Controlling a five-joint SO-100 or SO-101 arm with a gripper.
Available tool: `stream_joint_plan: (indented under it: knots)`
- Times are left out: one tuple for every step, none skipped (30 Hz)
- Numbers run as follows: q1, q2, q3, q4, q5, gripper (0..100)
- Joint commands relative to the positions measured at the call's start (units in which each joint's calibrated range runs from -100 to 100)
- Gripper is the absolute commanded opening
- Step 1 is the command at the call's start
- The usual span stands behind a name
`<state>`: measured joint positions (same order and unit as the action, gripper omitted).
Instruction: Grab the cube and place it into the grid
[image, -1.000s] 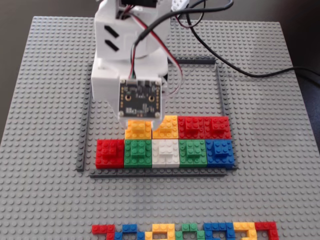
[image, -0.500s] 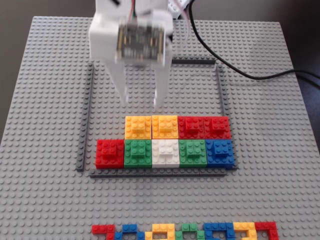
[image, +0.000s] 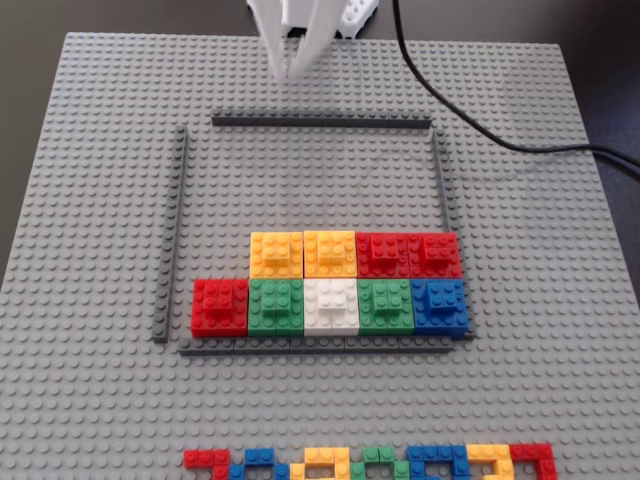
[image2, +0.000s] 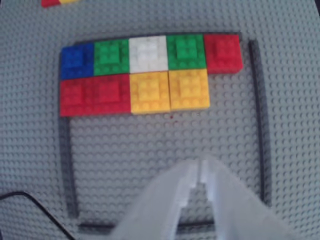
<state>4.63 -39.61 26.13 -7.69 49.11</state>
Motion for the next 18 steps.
stream_joint_plan:
  knots:
    - [-1.28, -11.81, 2.1, 1.39, -0.63, 0]
    - [-1.5, -13.53, 3.1, 1.34, -0.88, 0]
    - [-1.72, -15.68, 4.37, 1.19, -0.83, 0]
    - [-1.87, -17.74, 5.73, 1.0, -0.73, 0]
    - [-2.09, -19.81, 7.27, 0.71, -0.93, 0]
    - [-2.24, -21.78, 8.72, 0.41, -1.07, 0]
    - [-2.31, -23.76, 10.44, 0.02, -1.42, 0]
    - [-2.53, -25.48, 11.89, -0.22, -1.76, 0]
    - [-2.83, -27.37, 13.79, -0.47, -1.76, 0]
    - [-3.12, -29.01, 15.51, -0.76, -1.56, 0]
    - [-3.41, -30.81, 17.42, -1.05, -1.51, 0]
    - [-3.78, -32.79, 19.23, -1.35, -1.86, 0]
    - [-4.0, -34.16, 20.59, -1.64, -2.25, 0]
    - [-4.3, -35.88, 22.31, -1.98, -2.39, 0]
    - [-4.59, -37.52, 23.94, -2.37, -2.44, 0]
    - [-4.74, -39.24, 25.57, -2.66, -2.44, 0]
    - [-4.81, -40.87, 27.11, -3.1, -2.44, 0]
    - [-4.81, -42.51, 28.47, -3.4, -2.83, 0]
